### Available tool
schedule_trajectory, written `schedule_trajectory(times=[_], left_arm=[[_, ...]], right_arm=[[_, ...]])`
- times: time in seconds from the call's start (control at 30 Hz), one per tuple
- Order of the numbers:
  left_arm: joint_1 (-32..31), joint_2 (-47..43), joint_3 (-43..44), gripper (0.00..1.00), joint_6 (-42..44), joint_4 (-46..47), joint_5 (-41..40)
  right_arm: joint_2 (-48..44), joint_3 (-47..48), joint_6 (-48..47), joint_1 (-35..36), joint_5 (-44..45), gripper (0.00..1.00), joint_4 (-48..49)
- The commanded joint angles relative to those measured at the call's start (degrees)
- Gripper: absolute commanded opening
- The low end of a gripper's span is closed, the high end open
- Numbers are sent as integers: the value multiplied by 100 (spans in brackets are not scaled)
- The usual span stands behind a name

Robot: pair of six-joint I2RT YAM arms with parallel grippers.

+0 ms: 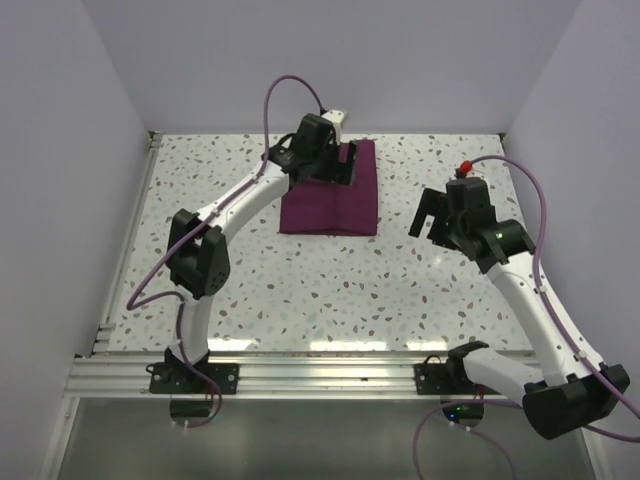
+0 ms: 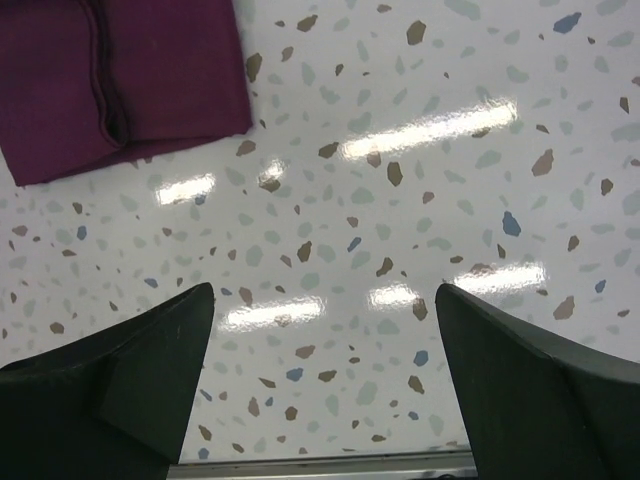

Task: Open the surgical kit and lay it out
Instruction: Open the surgical kit at the center of the board.

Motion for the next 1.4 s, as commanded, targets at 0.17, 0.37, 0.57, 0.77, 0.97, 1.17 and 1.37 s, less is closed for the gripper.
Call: schedule_trajectory(times=[0.17,0.37,0.57,0.77,0.97,1.17,1.37], left_arm=[[-208,46,-729,100,298,103,-1268],[-260,529,-573,95,253,-354,-1190],[-401,616,-1084,91,244,-36,-1075],[-462,959,-820,85,236,-220,-1013],[-682,1117,-521,84,341,-317,-1399],[-709,1215,-310,64,332,-545,-1874],[-700,1363,6,47,359,-818,-2314]], right_arm=[[-254,-195,303,9,383,96,-416],[-175,16,216,17,489,96,-688],[175,104,163,17,516,95,-627],[405,192,110,9,472,95,-522],[686,297,-22,17,427,95,-468],[748,386,-136,17,392,95,-486],[783,412,-329,8,454,95,-548]])
